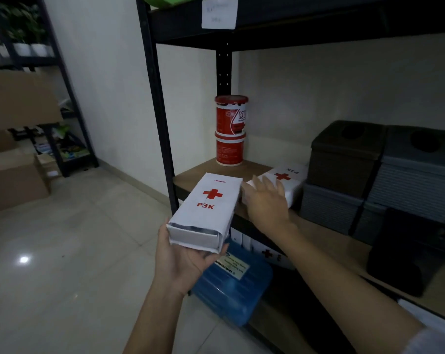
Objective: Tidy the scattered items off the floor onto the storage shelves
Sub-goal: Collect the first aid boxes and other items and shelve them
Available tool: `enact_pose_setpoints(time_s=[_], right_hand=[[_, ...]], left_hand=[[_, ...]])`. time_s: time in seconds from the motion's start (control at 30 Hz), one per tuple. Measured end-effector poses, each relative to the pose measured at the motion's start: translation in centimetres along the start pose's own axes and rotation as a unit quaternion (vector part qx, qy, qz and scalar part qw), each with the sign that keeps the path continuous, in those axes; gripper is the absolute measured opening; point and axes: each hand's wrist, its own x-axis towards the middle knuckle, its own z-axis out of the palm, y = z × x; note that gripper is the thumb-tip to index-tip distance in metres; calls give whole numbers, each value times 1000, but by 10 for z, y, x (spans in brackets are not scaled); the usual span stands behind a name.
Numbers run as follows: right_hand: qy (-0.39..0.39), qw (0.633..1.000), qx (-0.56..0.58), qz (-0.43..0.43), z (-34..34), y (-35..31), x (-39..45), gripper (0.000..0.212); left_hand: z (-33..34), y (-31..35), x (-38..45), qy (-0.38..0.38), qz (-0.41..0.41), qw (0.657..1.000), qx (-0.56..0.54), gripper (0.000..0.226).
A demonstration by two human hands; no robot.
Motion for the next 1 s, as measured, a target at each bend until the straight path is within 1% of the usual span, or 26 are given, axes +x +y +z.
enact_pose_setpoints(time_s=[0.07, 0.1, 0.2, 0.27, 0.3, 0.43, 0.47, 0.53, 0.6, 0.7, 0.77, 0.83, 0.93, 1.0], right_hand=[[-42, 998, -37, -31, -2, 10, 1, 66], [-41, 998, -49, -29, -2, 15, 0, 68], [-20, 997, -79, -9, -5, 25, -9, 65], [-19, 996, -87, 1, -6, 24, -10, 61], [-13, 996, -91, 6, -6, 21, -9, 57], [14, 993, -108, 39, 2, 7, -9, 36], [22, 994, -101, 39, 6, 9, -11, 34], [41, 997, -67, 13, 9, 17, -16, 37], [63, 997, -26, -34, 8, 29, -25, 43], [56, 990, 63, -111, 0, 53, -45, 51], [50, 984, 90, -148, -9, 70, -60, 56], [56, 980, 78, -176, -17, 81, -74, 58], [85, 973, 84, -195, -20, 79, -82, 43], [118, 973, 110, -168, -20, 75, -80, 31]], left_hand=[[6, 3, 3, 30, 22, 999, 23, 56], [8, 4, 4, 46, 32, 998, 35, 57], [16, 3, 8, 79, 53, 992, 80, 66], [22, 2, 9, 83, 59, 986, 131, 78], [24, 1, 10, 88, 63, 982, 152, 79], [29, -1, 16, 162, 115, 960, 196, 57], [29, -2, 18, 178, 126, 954, 206, 56], [31, -6, 20, 200, 148, 945, 213, 57], [35, -8, 20, 194, 181, 944, 195, 59], [53, -8, 21, 132, 220, 944, 205, 51], [71, -5, 33, 101, 212, 945, 227, 44], [91, -7, 51, 100, 182, 946, 249, 39], [110, -23, 89, 120, 137, 943, 279, 36], [118, -35, 108, 125, 123, 934, 310, 38]])
